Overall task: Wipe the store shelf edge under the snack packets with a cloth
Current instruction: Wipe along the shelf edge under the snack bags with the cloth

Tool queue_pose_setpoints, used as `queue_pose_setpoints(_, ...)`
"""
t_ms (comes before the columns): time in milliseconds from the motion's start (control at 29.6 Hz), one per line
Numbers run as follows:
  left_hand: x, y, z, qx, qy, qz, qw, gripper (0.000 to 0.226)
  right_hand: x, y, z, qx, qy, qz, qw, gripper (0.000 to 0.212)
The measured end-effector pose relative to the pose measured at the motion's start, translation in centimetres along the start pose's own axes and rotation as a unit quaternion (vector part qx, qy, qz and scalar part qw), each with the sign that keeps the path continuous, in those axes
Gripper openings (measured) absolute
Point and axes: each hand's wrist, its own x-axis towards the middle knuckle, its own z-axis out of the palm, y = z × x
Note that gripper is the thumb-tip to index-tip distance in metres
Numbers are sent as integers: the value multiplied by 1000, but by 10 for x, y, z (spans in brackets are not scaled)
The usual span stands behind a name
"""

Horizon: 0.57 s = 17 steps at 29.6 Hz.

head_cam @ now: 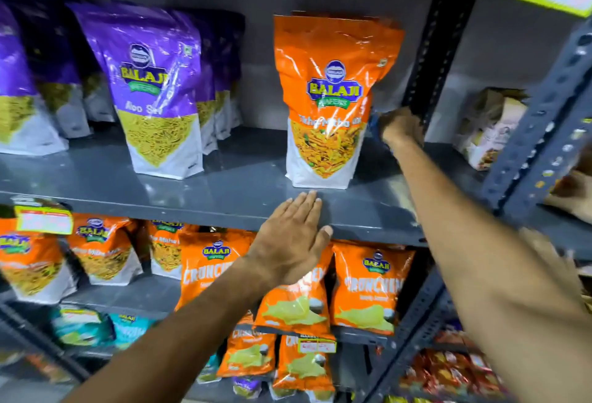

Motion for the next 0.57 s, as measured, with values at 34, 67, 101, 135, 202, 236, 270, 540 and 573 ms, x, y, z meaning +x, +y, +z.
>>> queue_pose_setpoints(34, 0, -1, 0, 1, -4, -1, 1000, 75, 17, -1, 8, -20, -24, 2, 1000, 54)
queue_pose_setpoints(67, 0, -2, 0, 4, -8, -1, 1000, 74, 33, 2, 19, -53, -55, -10, 997, 54)
queue_pose_setpoints(101, 0, -4, -1, 6, -11, 1, 1000, 73, 48, 9, 31, -91, -93, -30, 991, 52)
queue_pose_setpoints(135, 0, -3, -1, 7, -13, 4, 1000, 72, 59, 19, 39, -127, -124, -52, 983, 49)
queue_pose_setpoints(202, 1, -4, 0, 6, -15, -1, 1000, 71, 75, 33, 58, -172, -161, -95, 967, 42)
queue_pose_setpoints(236, 1, -3, 0, 8, -14, 3, 1000, 70, 75, 36, 57, -179, -167, -108, 964, 38)
queue_pose_setpoints(270, 2, -4, 0, 10, -12, 5, 1000, 69, 75, 35, 57, -187, -173, -116, 960, 36)
queue_pose_setpoints(540, -1, -7, 1, 7, -13, 7, 1000, 72, 4, 24, 23, -187, -170, -93, 963, 52)
queue_pose_setpoints(573, -1, -7, 2, 11, -10, 8, 1000, 73, -5, 28, 21, -178, -153, -98, 967, 48)
